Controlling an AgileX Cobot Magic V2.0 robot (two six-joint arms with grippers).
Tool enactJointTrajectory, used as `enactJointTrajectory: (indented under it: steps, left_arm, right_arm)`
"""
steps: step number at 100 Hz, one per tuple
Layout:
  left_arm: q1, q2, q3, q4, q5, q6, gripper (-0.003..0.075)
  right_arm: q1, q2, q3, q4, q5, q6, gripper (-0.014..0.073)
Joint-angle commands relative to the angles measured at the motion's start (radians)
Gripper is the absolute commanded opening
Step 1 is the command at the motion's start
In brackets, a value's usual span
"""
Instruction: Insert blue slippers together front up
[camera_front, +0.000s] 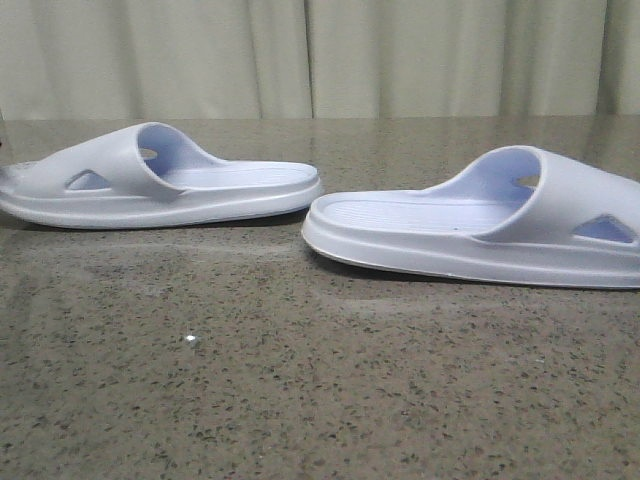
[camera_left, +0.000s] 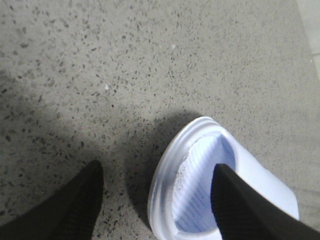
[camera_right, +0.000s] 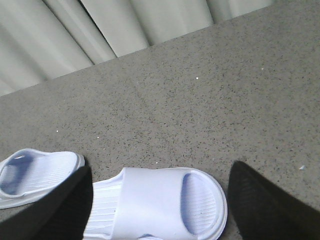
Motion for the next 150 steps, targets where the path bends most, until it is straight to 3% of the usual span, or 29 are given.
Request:
enactJointTrajectory:
  steps: [1, 62, 89, 150]
  left_arm:
    - [0.001, -0.007, -0.029, -0.082, -0.002, 0.07, 0.041]
    - [0.001, 0.078, -0.101, -0.128, 0.054, 0.157, 0.041]
    - [0.001, 0.146, -0.142, -0.146, 0.13, 0.159, 0.037]
    - [0.001, 0.221, -0.15, -0.231, 0.287, 0.271, 0.0369]
  right_arm:
    - [0.001, 0.011, -0.033, 0.002, -0.081, -0.004, 0.0488]
    - [0.001, 0.011, -0.033, 0.002, -0.081, -0.004, 0.0488]
    - [0.001, 0.011, -0.033, 0.002, -0.081, -0.004, 0.0488]
    - [0.001, 0.011, -0.033, 0.002, -0.085, -0.004, 0.0488]
